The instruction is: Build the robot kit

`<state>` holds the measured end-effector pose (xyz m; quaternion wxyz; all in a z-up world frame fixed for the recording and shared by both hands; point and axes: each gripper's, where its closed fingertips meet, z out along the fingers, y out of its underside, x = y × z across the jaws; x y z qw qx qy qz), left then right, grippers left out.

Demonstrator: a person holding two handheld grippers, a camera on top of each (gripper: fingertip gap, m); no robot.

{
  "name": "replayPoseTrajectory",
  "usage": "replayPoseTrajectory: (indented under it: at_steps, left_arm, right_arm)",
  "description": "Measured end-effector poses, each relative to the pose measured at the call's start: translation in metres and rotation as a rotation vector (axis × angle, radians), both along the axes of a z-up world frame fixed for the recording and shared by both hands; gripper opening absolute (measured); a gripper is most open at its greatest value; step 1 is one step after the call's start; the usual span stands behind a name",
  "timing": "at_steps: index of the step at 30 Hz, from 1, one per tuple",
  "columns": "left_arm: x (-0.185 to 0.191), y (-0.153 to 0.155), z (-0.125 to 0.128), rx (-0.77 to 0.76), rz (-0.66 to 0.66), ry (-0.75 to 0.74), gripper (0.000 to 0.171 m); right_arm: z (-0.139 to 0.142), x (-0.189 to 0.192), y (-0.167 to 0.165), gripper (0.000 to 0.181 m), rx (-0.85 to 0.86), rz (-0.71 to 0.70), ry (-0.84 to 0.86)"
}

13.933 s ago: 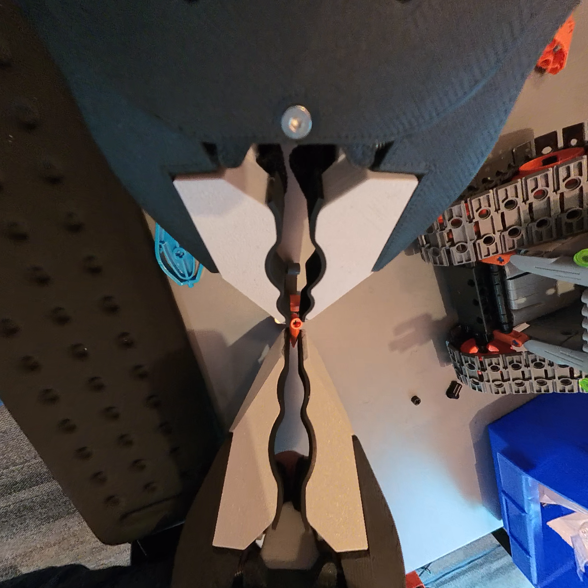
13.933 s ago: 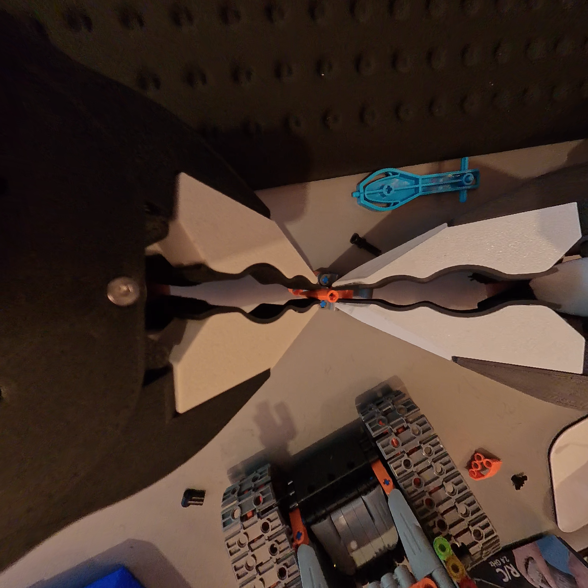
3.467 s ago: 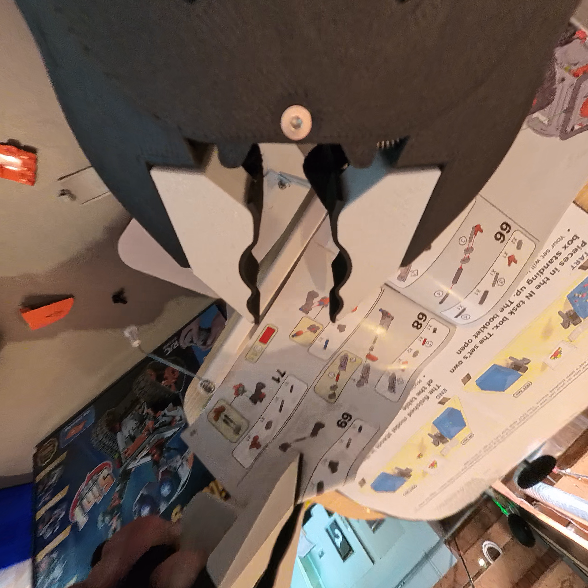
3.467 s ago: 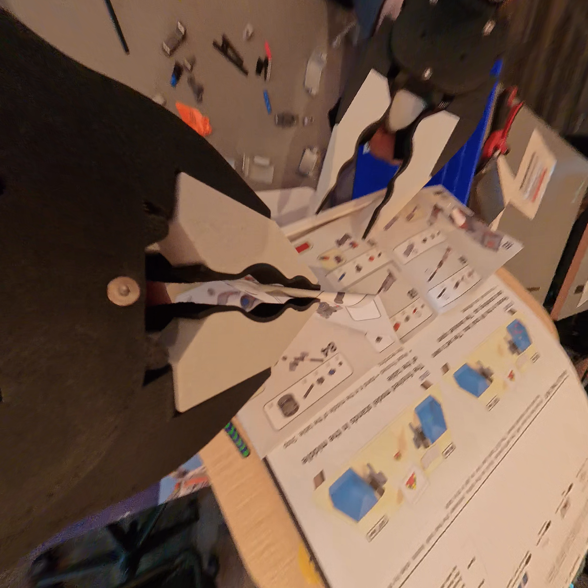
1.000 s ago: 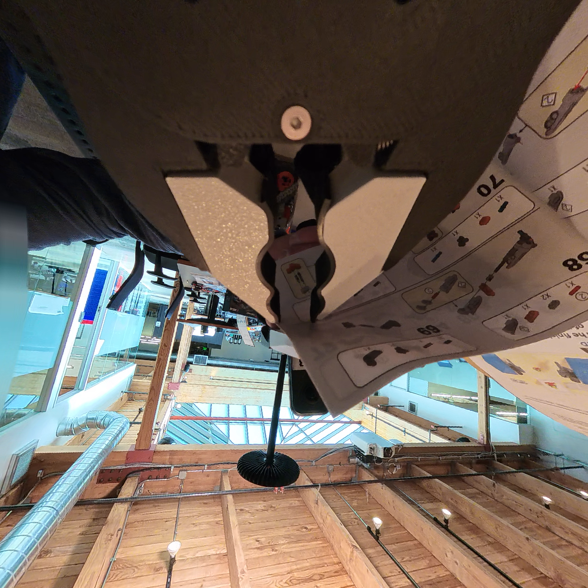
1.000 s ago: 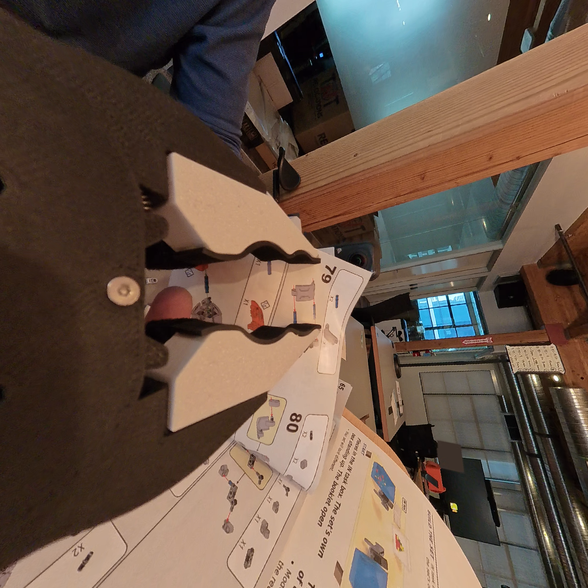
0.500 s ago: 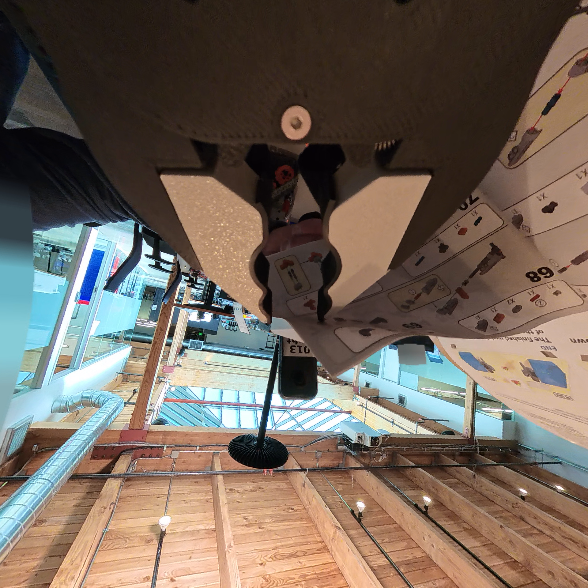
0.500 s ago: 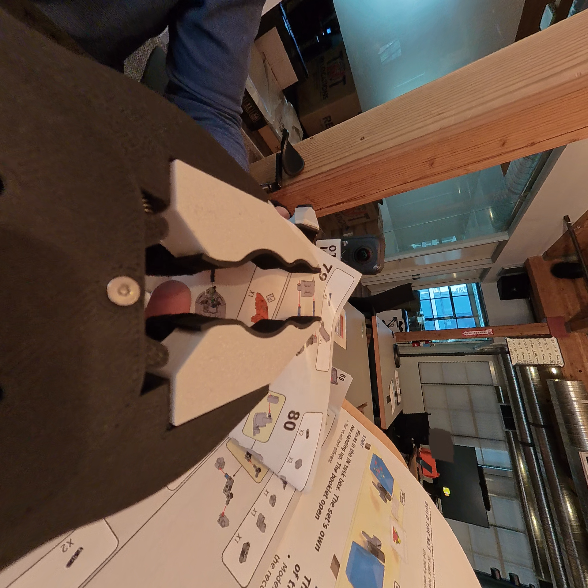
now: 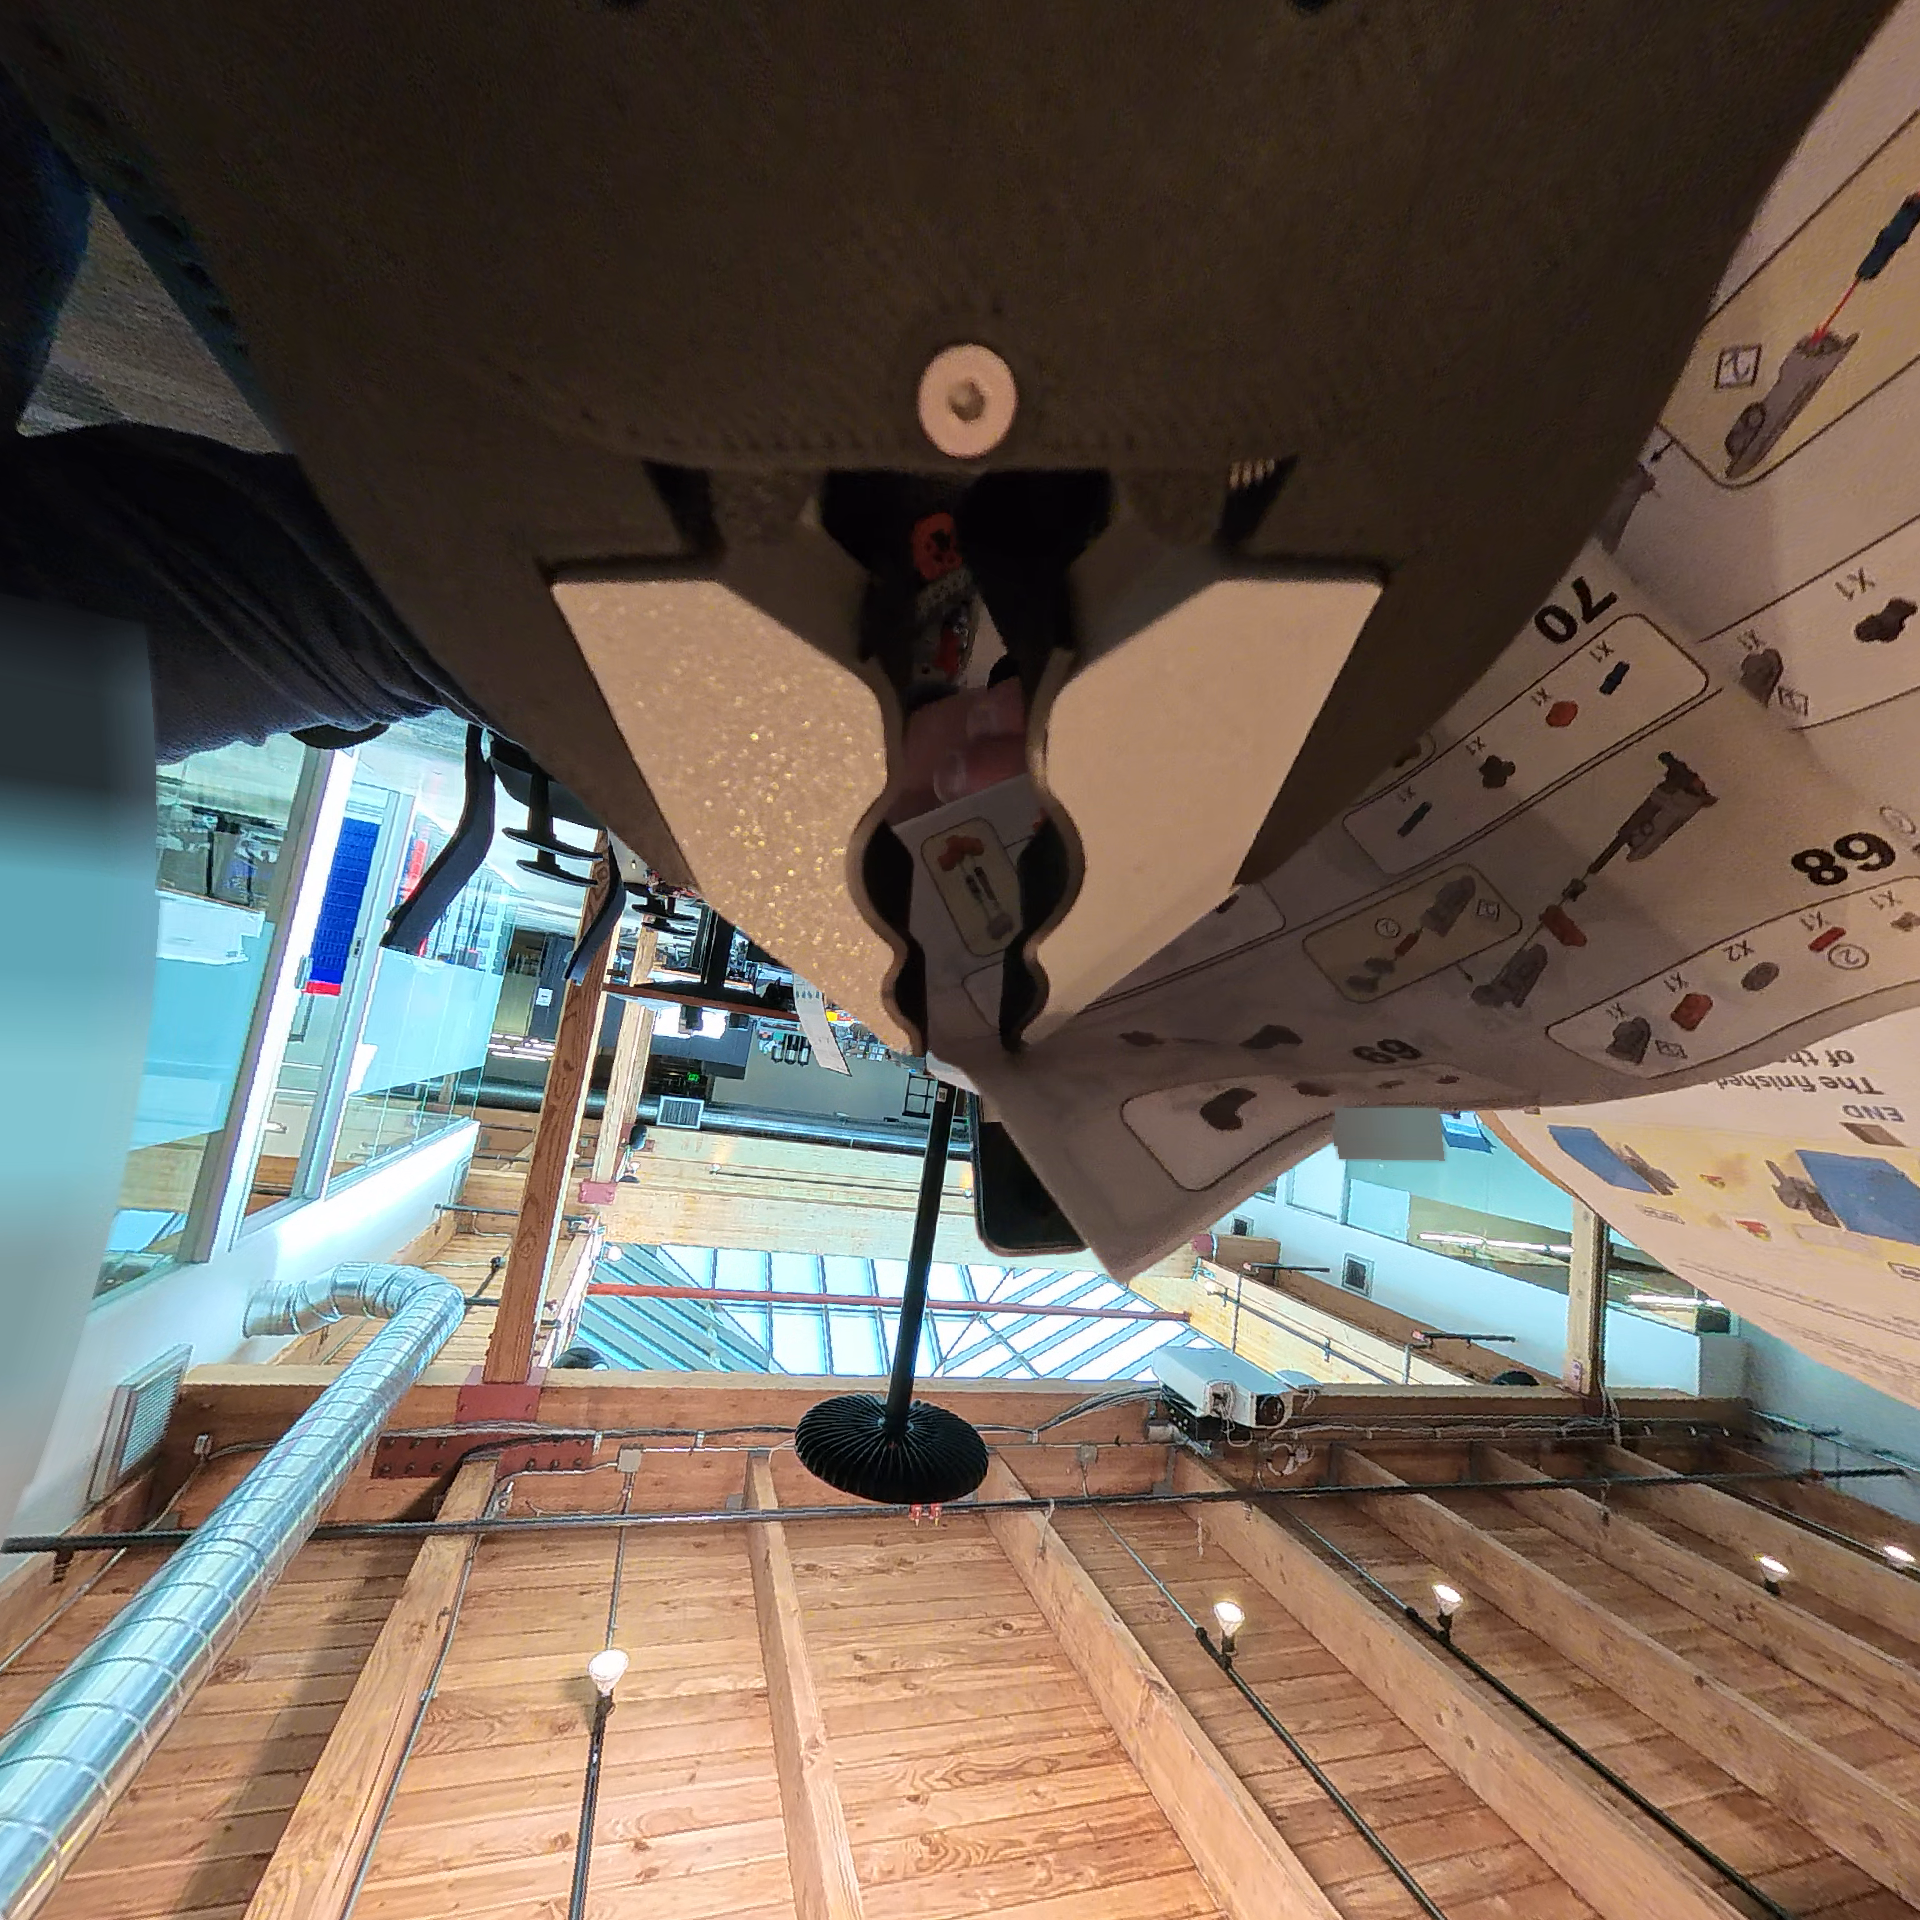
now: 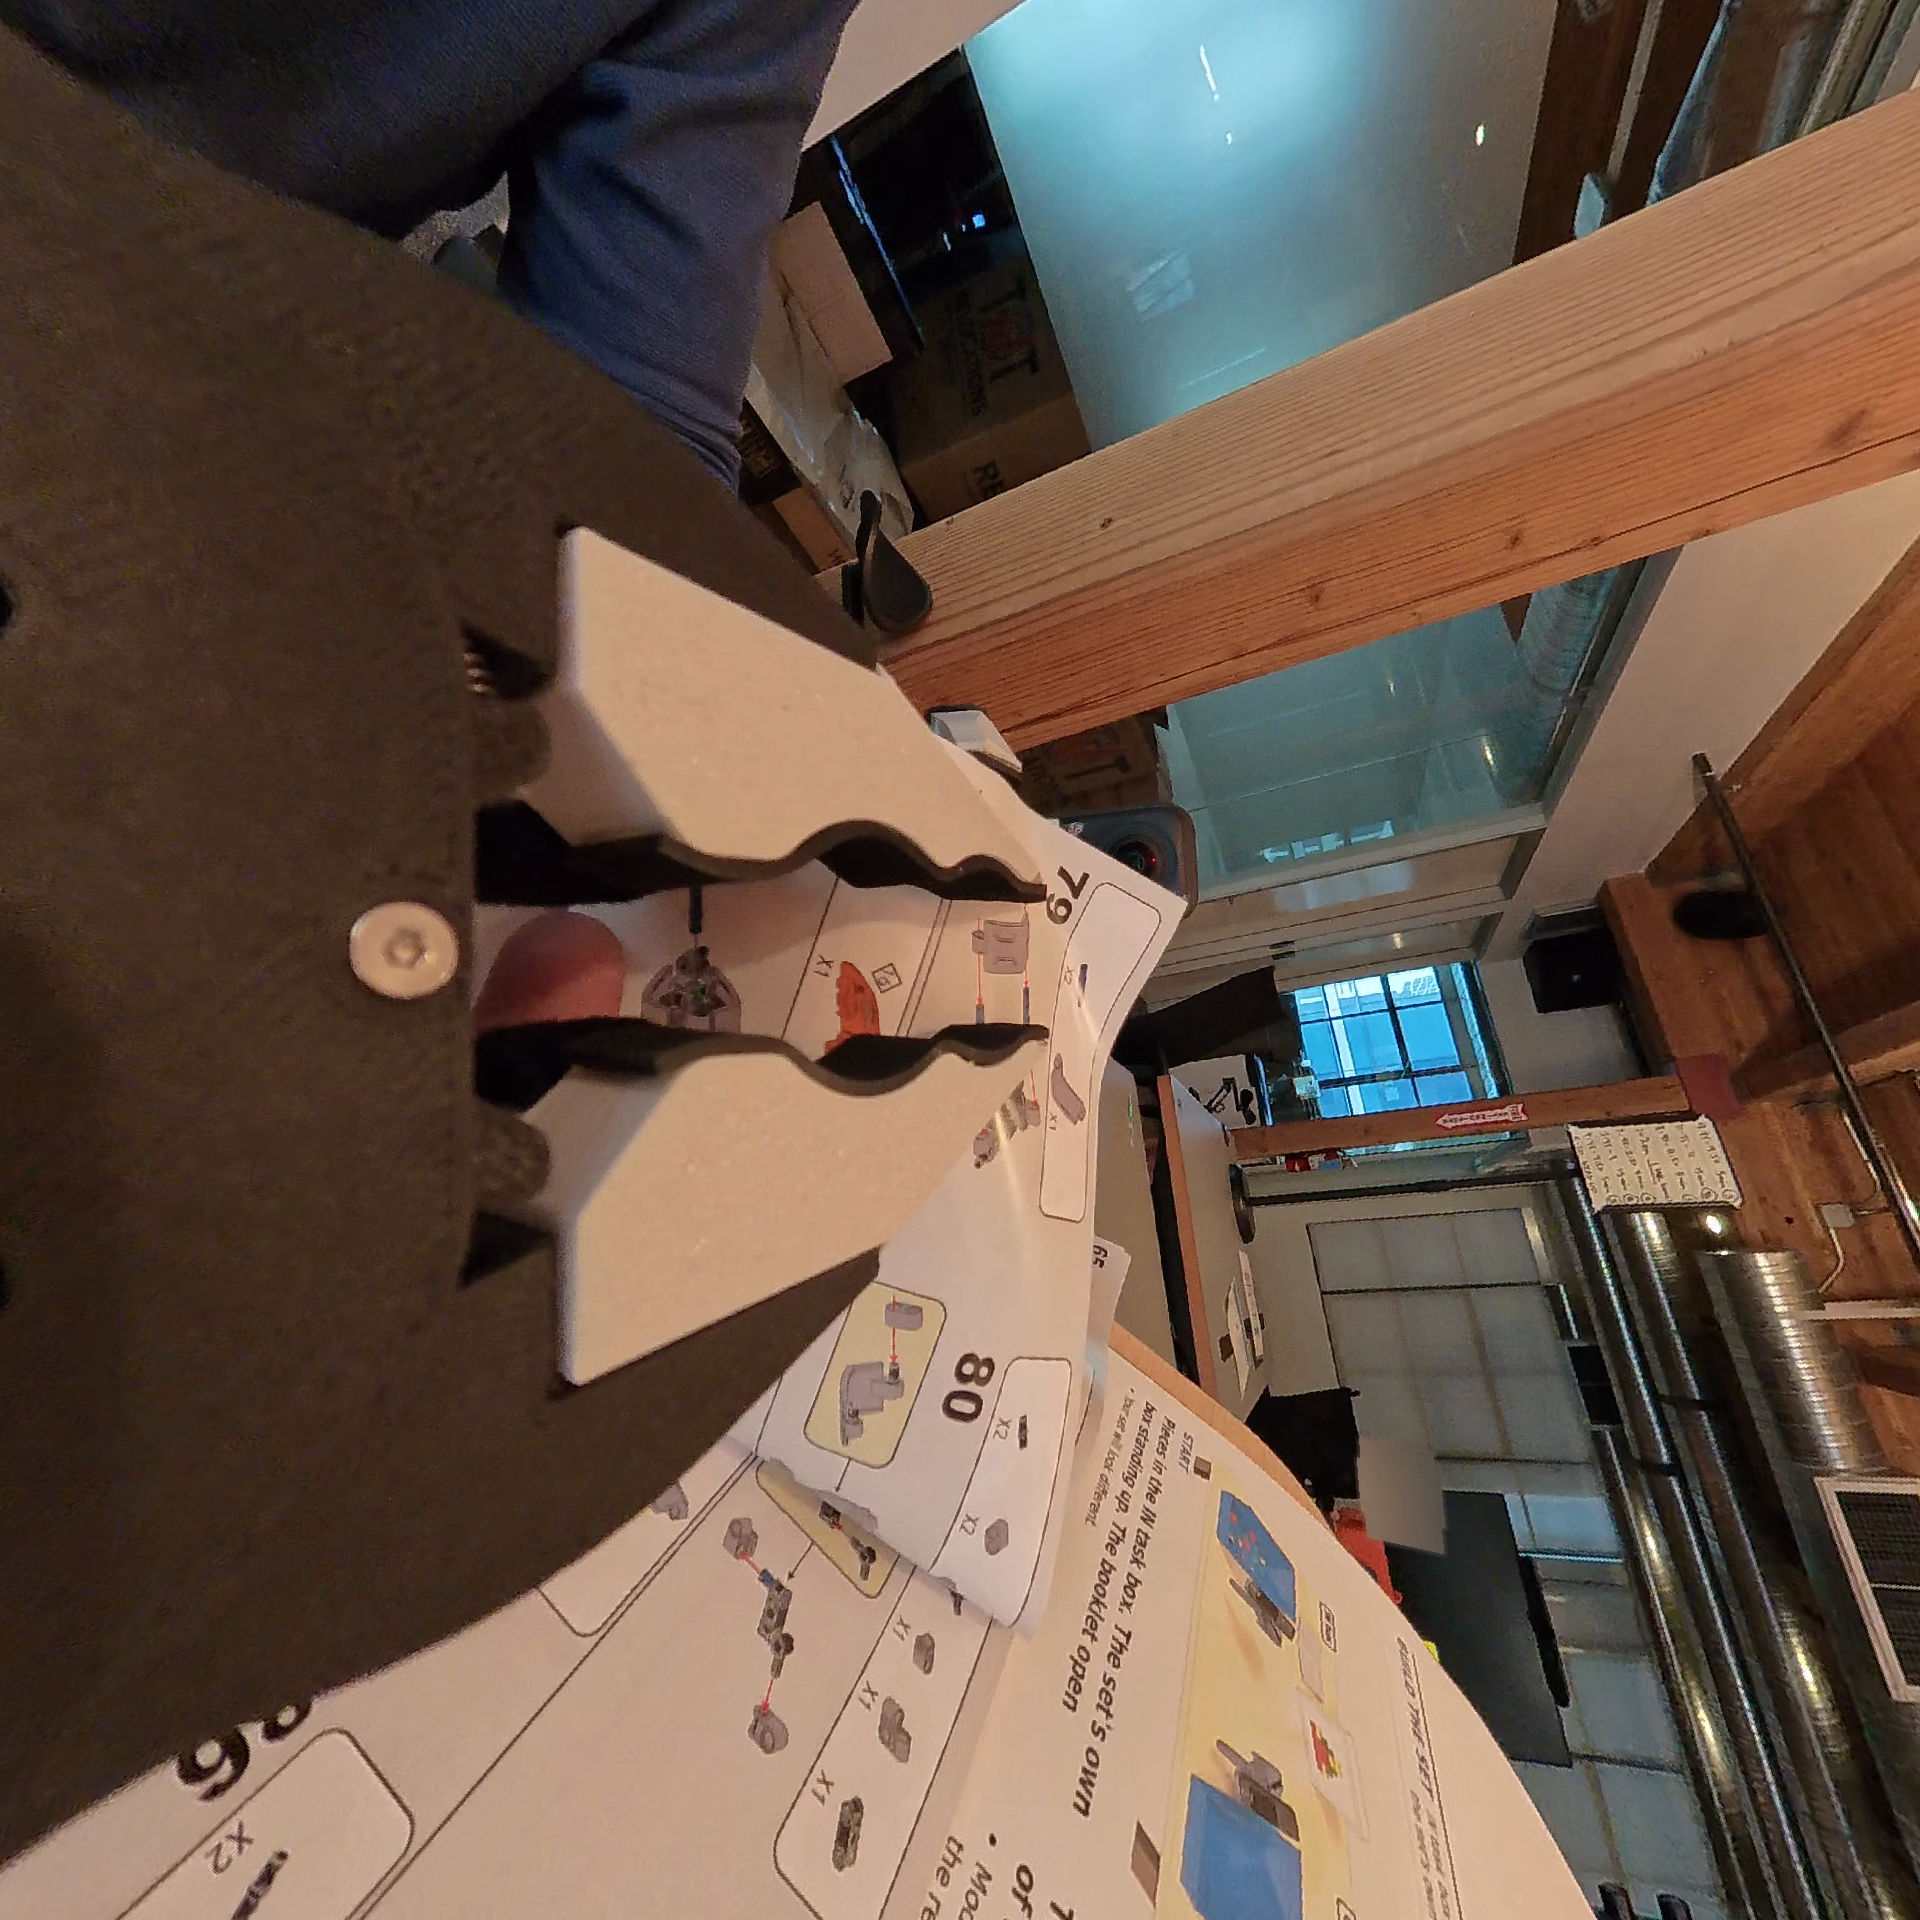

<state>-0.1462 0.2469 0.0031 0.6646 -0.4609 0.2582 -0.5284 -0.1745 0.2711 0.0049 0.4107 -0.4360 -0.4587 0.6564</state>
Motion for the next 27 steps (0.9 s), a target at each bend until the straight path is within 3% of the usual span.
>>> replayPoseTrajectory:
  at_steps: [5, 10, 15, 22, 27]
  left_arm:
    - [0.0, 0.0, 0.0, 0.005, 0.007, -0.005, 0.0]
    - [-0.002, 0.001, -0.001, 0.004, 0.011, -0.003, 0.0]
    - [-0.017, 0.003, 0.005, -0.021, 0.036, -0.037, 0.026]
    - [-0.028, 0.014, 0.003, -0.091, 0.099, -0.017, 0.022]
    - [-0.026, 0.022, -0.01, -0.092, 0.178, 0.086, 0.03]
  right_arm:
    - [-0.001, 0.001, 0.002, 0.021, -0.007, -0.001, 0.004]
    - [-0.002, 0.002, 0.002, 0.021, 0.011, -0.012, -0.005]
    - [-0.01, 0.001, 0.002, 0.015, 0.066, -0.034, -0.051]
    - [-0.026, -0.009, -0.004, 0.015, 0.086, -0.018, -0.087]
    - [-0.029, -0.007, -0.004, 0.015, 0.102, -0.02, -0.093]
